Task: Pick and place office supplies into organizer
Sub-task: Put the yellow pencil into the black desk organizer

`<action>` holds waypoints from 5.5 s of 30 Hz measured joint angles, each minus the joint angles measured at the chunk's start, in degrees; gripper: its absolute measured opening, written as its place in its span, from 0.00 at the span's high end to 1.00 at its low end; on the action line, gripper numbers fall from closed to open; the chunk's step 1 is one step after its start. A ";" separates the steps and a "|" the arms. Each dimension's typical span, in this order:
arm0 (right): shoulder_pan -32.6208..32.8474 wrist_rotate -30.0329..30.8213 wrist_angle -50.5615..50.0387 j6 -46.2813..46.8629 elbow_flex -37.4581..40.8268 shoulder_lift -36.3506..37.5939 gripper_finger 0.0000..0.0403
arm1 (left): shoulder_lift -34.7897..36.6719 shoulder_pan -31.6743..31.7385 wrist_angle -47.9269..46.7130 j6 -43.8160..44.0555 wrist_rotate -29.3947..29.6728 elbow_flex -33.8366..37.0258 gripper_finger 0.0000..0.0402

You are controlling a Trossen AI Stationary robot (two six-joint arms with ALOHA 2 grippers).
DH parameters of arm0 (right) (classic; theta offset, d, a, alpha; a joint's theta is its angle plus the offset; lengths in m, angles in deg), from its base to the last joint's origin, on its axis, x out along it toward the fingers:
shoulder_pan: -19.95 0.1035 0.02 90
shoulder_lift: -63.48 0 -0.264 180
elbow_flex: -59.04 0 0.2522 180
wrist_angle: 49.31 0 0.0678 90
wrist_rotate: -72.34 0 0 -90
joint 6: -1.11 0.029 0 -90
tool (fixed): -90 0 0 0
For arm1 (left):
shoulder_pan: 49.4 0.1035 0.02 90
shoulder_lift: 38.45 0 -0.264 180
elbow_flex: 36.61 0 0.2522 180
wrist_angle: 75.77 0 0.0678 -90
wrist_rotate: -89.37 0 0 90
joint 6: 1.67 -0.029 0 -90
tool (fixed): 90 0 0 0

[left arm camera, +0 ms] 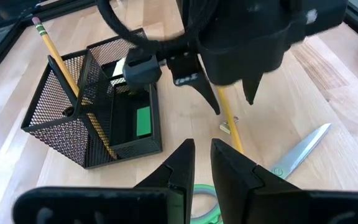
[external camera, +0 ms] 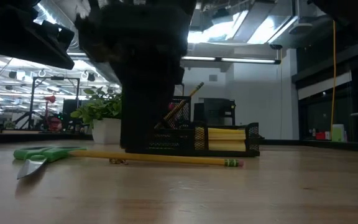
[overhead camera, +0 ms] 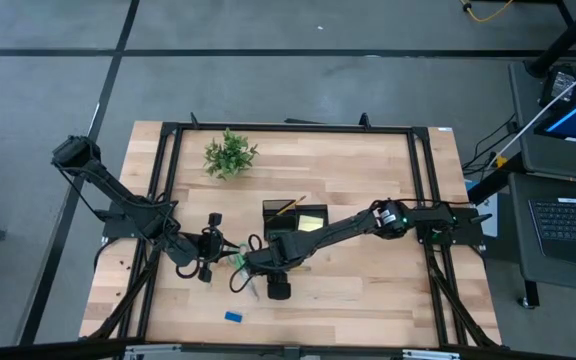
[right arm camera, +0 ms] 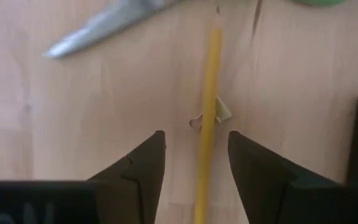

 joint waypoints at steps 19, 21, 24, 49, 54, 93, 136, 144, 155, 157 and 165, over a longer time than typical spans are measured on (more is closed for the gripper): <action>-1.07 -1.33 5.09 1.44 6.93 0.39 0.60 | 0.00 0.00 -0.17 0.45 0.01 0.00 0.87; -1.07 -1.25 5.09 1.40 6.95 0.33 0.63 | 0.00 0.00 -0.17 0.45 0.02 0.00 0.87; -1.11 -1.14 5.08 1.40 6.98 0.33 0.70 | 0.00 0.00 -0.17 0.45 0.02 0.00 0.88; -1.39 -1.75 -3.72 0.63 0.20 -0.35 0.96 | 0.01 -0.26 -0.18 -1.73 0.04 0.00 0.89; -0.89 1.32 -11.42 0.13 -5.09 -0.17 0.96 | 1.71 -1.83 -0.41 -2.67 0.04 0.00 0.89; 3.55 26.43 -11.04 12.58 7.41 13.33 0.96 | 7.80 -11.71 -3.96 2.31 5.17 0.00 0.95; -9.84 13.16 108.86 -16.34 78.82 45.37 0.96 | 7.76 -11.89 -2.49 0.99 10.64 0.00 0.95; -11.48 13.23 110.66 -16.94 78.82 39.62 0.96 | 7.76 -11.89 -2.50 0.99 10.64 0.00 0.95; -12.94 13.17 112.36 -18.71 78.73 33.97 0.96 | 7.76 -11.89 -2.51 0.99 10.64 0.00 0.95; -13.08 13.11 112.18 -18.83 78.73 33.10 0.96 | 7.76 -11.89 -2.51 1.00 10.64 0.00 0.95; -13.22 13.00 112.24 -16.56 78.73 32.04 0.75 | 7.76 -11.87 -2.51 2.25 10.63 0.00 0.95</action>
